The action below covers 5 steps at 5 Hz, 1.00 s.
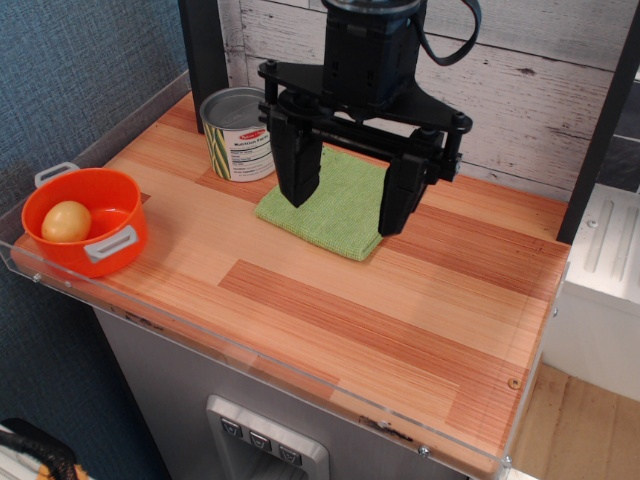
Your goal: Move the napkin to the lower right hand side of the table.
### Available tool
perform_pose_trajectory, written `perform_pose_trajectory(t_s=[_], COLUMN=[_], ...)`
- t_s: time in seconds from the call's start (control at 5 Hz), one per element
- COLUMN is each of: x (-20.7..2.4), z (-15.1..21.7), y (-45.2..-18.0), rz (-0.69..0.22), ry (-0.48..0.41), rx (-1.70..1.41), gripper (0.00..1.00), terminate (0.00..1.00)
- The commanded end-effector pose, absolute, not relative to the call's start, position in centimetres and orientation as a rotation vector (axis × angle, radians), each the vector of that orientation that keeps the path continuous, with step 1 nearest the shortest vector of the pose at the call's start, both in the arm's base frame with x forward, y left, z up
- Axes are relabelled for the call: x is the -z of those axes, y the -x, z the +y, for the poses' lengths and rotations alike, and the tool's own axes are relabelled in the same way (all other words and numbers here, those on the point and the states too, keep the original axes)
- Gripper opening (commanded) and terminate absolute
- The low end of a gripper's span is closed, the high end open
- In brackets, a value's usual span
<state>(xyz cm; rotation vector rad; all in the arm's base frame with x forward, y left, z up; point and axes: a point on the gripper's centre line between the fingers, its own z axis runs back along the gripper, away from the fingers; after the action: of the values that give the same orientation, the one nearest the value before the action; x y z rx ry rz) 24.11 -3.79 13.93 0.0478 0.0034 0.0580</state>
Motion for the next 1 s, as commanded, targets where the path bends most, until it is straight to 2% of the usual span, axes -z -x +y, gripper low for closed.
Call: perform_pose_trajectory(t_s=[0.0,0.2,0.6,0.8], x=[-13.9,-12.7,-10.1,-9.0], z=[-3.8,-2.2,1.6,2.6], y=[-24.1,-26.9,-30.4,-32.7], rz=[0.003,0.017,-0.016,-0.046], ry=[-0.048,-0.026,-0.071,-0.096], rx=[-0.058,-0.097,-0.215,-0.221], gripper=[1.0,1.0,1.0,0.0], terminate=[0.0,0.0,0.0,0.0])
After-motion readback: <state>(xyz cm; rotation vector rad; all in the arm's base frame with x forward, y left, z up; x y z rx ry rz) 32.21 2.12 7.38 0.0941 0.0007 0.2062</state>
